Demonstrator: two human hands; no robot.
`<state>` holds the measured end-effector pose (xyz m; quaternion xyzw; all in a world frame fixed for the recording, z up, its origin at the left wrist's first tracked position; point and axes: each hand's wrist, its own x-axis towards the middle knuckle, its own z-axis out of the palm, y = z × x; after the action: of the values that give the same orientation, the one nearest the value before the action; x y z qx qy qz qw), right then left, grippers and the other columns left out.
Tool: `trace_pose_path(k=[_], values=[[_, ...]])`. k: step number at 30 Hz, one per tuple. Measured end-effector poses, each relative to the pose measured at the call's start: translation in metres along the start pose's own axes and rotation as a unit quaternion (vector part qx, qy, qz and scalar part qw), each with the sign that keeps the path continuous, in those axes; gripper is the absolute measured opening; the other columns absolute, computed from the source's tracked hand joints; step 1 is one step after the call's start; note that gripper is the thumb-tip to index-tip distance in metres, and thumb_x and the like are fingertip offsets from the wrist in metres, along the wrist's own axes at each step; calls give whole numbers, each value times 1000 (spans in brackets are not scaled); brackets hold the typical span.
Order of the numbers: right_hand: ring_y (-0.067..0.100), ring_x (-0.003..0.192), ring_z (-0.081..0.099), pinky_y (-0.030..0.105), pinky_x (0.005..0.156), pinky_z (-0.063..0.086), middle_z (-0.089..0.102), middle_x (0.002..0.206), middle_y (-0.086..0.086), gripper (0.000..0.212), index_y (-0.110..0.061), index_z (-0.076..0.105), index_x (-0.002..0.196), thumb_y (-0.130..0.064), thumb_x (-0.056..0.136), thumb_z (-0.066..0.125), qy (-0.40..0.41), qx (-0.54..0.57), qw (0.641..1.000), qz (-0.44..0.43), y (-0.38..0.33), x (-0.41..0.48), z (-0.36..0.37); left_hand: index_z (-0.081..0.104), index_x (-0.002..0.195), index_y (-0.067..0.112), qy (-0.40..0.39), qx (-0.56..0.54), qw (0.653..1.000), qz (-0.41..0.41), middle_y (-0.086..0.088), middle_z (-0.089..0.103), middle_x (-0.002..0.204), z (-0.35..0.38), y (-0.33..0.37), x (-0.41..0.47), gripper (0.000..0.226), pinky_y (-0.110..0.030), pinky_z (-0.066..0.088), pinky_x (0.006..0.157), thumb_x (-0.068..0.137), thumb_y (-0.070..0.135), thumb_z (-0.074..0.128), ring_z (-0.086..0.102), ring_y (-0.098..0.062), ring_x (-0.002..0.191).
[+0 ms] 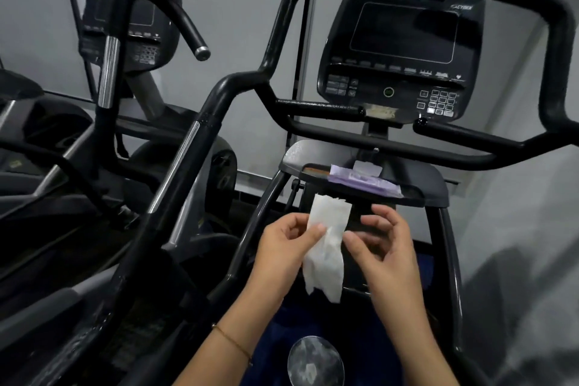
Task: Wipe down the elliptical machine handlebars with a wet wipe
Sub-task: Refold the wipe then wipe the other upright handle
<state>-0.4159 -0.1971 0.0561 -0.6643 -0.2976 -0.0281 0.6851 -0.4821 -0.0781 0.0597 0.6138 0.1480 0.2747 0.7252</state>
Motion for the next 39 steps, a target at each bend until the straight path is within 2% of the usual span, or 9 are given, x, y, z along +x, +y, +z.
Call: trace_pose_path(k=[9, 15, 18, 21, 24, 28, 32, 34, 39], values=[[-8, 95, 57, 3, 72, 45, 59, 100, -17, 35, -36, 61, 107, -12, 83, 65, -12, -88, 994, -70, 7, -5, 57, 55, 115, 18, -55, -15, 998, 26, -7, 73, 88, -33, 9, 16, 34, -24, 55, 70, 85, 6, 64, 71, -17, 84], [1, 84, 57, 13, 69, 45, 59, 85, -11, 11, -25, 68, 85, -16, 81, 68, 3, -187, 975, -121, 3, 26, 61, 53, 119, 23, -62, -10, 998, 27, -4, 60, 113, -50, 12, 37, 46, -23, 57, 75, 82, 0, 66, 65, -14, 94], [2, 82, 56, 14, 69, 44, 59, 85, -6, 11, -25, 66, 75, -16, 81, 68, -53, -176, 978, -100, -6, 51, 58, 53, 110, 43, -98, 149, 978, 112, 11, 48, 123, -54, 16, 55, 44, -21, 49, 88, 80, 17, 71, 52, -4, 111], [4, 76, 56, 16, 67, 44, 59, 81, -3, 6, -15, 67, 76, -18, 81, 67, -94, -170, 977, -85, -10, 79, 53, 65, 90, 37, -90, 185, 966, 158, 11, 62, 108, -55, 20, 78, 22, -23, 48, 87, 77, 23, 75, 57, -4, 103], [4, 78, 59, 16, 66, 48, 63, 85, -3, 6, -14, 66, 87, -17, 82, 66, -85, -86, 991, -58, -7, 106, 53, 68, 75, 20, -77, 85, 987, 116, 3, 70, 77, -49, 24, 104, 10, -27, 52, 75, 79, 12, 72, 64, -12, 77], [16, 93, 68, 26, 71, 56, 70, 102, 2, 44, -15, 62, 110, -28, 70, 76, -101, 181, 974, 89, 12, 135, 53, 66, 79, 10, -56, 14, 996, 67, 2, 65, 62, -34, 29, 141, 7, -18, 51, 58, 86, 7, 64, 59, -6, 56], [16, 75, 70, 24, 60, 56, 72, 90, 9, 23, -6, 64, 102, -12, 80, 60, -101, 243, 951, 159, 27, 168, 57, 65, 82, 10, -35, 99, 991, 79, 0, 65, 68, -17, 37, 179, 5, -22, 52, 60, 87, 9, 63, 60, -10, 61], [13, 72, 68, 20, 58, 54, 72, 85, 3, 13, -12, 66, 94, -7, 84, 59, -43, 183, 976, 106, 31, 193, 57, 67, 95, 17, 43, 348, 923, 162, -1, 66, 89, -12, 51, 202, 9, -31, 52, 75, 88, 20, 62, 62, -16, 81], [2, 75, 53, 5, 66, 42, 58, 86, -5, 6, -16, 57, 89, -12, 85, 61, 93, -114, 980, -131, 12, 253, 49, 56, 122, 7, 169, 753, 609, 181, -14, 53, 123, -6, 140, 243, 33, -39, 46, 88, 90, 11, 54, 53, -32, 114]])
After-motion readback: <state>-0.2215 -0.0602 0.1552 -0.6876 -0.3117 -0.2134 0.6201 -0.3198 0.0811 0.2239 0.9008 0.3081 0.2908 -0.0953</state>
